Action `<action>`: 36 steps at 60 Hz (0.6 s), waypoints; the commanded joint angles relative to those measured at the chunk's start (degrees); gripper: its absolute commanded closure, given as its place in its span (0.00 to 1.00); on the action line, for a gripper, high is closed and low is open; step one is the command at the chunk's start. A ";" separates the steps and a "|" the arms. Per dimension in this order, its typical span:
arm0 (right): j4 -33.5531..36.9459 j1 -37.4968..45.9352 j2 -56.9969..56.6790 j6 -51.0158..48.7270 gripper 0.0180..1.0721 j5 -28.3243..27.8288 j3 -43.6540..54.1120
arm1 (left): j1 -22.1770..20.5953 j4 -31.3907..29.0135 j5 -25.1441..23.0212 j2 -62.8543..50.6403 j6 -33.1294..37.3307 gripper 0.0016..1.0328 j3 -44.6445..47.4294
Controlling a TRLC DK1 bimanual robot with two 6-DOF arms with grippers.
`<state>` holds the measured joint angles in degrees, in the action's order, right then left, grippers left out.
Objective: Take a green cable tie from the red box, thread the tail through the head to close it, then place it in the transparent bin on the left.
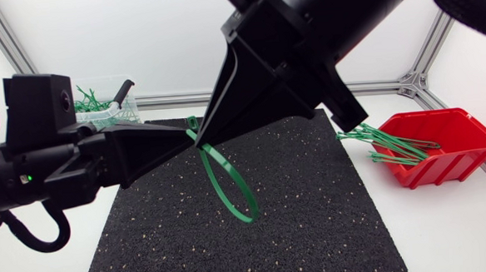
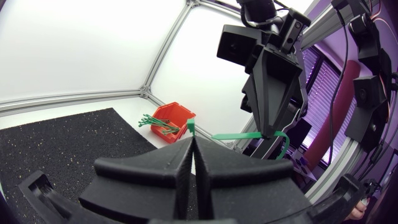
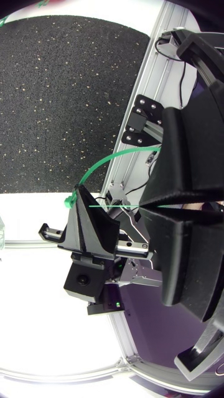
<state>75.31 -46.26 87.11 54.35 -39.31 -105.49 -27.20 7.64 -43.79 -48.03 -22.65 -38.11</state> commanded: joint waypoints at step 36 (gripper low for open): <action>-7.81 3.63 -3.79 9.29 0.94 -3.93 4.42 | 0.04 4.31 2.13 2.15 -3.10 0.97 1.63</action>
<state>68.10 -43.09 84.99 61.14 -42.72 -103.04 -27.18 10.66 -41.85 -46.52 -24.21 -37.50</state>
